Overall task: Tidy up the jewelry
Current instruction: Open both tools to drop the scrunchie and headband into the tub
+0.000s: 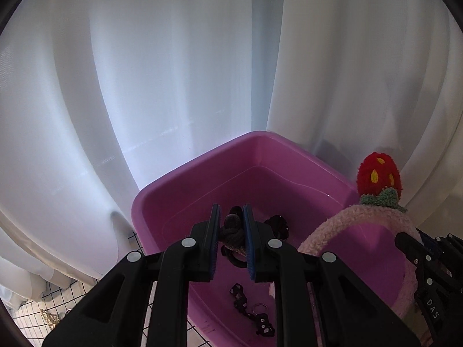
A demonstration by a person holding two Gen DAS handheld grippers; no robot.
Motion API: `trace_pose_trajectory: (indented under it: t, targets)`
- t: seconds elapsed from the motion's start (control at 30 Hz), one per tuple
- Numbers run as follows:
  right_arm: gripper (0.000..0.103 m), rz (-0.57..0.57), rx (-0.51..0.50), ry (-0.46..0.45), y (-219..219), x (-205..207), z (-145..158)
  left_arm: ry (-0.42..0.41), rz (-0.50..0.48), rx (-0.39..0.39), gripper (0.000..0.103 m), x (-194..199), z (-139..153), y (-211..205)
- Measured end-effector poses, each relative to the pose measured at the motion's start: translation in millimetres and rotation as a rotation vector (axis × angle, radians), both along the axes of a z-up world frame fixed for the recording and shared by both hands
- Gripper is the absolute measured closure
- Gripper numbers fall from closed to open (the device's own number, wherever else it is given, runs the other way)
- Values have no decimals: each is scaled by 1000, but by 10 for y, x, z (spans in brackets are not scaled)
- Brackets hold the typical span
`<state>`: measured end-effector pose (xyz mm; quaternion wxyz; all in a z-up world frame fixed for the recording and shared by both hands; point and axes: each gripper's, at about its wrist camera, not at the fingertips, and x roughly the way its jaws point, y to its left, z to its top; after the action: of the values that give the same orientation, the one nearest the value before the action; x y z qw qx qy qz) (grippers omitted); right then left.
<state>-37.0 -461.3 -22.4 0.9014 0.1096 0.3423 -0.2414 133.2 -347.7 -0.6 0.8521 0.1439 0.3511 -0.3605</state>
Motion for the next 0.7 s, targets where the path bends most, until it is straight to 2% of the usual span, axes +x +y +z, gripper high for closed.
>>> trace_pose_trajectory:
  t: [0.17, 0.4, 0.47, 0.5, 0.53, 0.57, 0.6, 0.7]
  targets:
    - [89, 19, 15, 49, -14, 127, -58, 34, -11, 61, 87, 135, -198, -194]
    - [89, 28, 25, 87, -5, 281, -159, 48, -16, 93, 85, 198, -331, -315]
    - [84, 35, 27, 94, 19, 295, -164, 46, -19, 98, 72, 206, -360, -328]
    - [80, 36, 25, 98, 32, 304, -165, 43, -19, 102, 51, 208, -375, -333]
    - [78, 38, 25, 98, 43, 320, -166, 36, -16, 102, 26, 209, -379, -319]
    - [67, 41, 24, 90, 58, 311, -156, 22, -11, 96, 20, 204, -374, -305]
    - [52, 41, 20, 83, 75, 311, -149, 12, -12, 89, 19, 198, -368, -293]
    - [48, 40, 12, 71, 61, 191, -101, 11, -9, 109, 12, 219, -389, -297]
